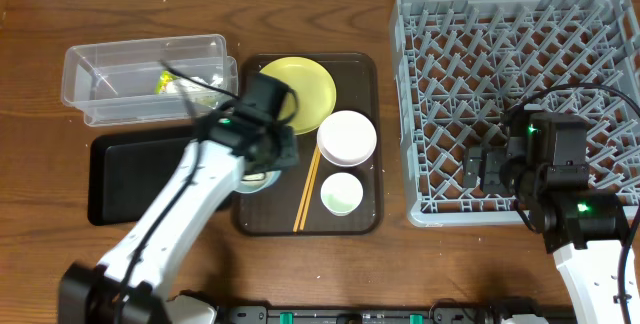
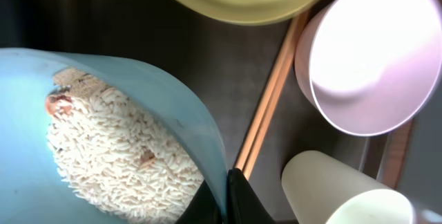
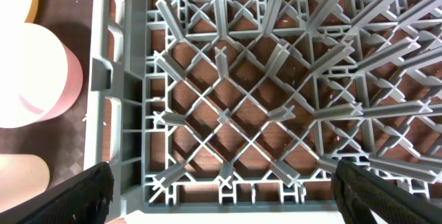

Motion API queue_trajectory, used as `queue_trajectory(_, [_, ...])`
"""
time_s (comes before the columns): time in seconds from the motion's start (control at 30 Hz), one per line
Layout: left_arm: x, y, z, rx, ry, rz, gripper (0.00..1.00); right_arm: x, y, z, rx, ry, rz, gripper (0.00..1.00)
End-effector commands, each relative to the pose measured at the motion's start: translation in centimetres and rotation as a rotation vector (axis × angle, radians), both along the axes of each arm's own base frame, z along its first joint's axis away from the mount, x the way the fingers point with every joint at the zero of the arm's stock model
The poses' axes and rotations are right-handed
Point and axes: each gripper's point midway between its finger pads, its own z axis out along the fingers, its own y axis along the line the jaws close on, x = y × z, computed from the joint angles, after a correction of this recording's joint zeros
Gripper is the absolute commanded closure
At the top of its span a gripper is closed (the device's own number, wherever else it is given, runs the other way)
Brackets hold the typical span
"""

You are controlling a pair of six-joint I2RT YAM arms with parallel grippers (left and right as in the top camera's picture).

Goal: Sort waste into correct bins and load items into the dishwasher rack
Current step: 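Grasp the blue bowl of rice with the left gripper, then tip the blue bowl over the black tray to pour out the rice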

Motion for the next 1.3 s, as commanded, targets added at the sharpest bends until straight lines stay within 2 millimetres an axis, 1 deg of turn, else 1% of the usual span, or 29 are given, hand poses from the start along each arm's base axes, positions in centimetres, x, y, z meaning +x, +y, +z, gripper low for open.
queue_trajectory(0.0, [0.8, 1.2, 1.9, -0.1, -0.025, 0.0, 0.94, 0.3, -0.1, 0.8, 0.009, -0.019, -0.01, 0.01])
queue_trajectory(0.1, [1.2, 2.3, 2.4, -0.228, -0.02, -0.019, 0.94, 0.3, -0.1, 0.8, 0.009, -0.019, -0.01, 0.01])
queue_trajectory(0.2, [1.7, 4.2, 2.8, -0.356, -0.021, 0.006, 0.94, 0.3, 0.0, 0.8, 0.009, -0.019, -0.009, 0.01])
queue_trajectory(0.4, [2.4, 7.0, 4.0, -0.661, -0.096, 0.009, 0.94, 0.3, -0.1, 0.8, 0.009, -0.019, -0.01, 0.01])
queue_trajectory(0.57, [2.8, 9.9, 4.0, -0.894, -0.156, 0.079, 0.94, 0.3, -0.1, 0.8, 0.009, -0.019, -0.01, 0.01])
queue_trajectory(0.73, [3.1, 12.8, 2.9, -1.035, -0.166, 0.204, 0.94, 0.3, -0.1, 0.8, 0.009, -0.019, -0.01, 0.01])
queue_trajectory(0.9, [3.5, 15.7, 2.5, -1.161, -0.202, 0.314, 0.94, 0.3, 0.0, 0.8, 0.009, -0.019, -0.009, 0.01])
queue_trajectory(1.0, [3.5, 17.1, 2.9, -1.213, -0.238, 0.356, 0.94, 0.3, -0.1, 0.8, 0.009, -0.019, -0.01, 0.01])
queue_trajectory(1.1, [3.5, 18.4, 3.8, -1.261, -0.288, 0.384, 0.94, 0.3, -0.1, 0.8, 0.009, -0.019, -0.01, 0.01])
queue_trajectory(1.2, [3.3, 19.2, 4.4, -1.295, -0.312, 0.411, 0.94, 0.3, -0.1, 0.8, 0.009, -0.019, -0.01, 0.01])
queue_trajectory(1.27, [3.2, 19.4, 4.5, -1.301, -0.311, 0.426, 0.94, 0.3, -0.1, 0.8, 0.009, -0.019, -0.01, 0.01])
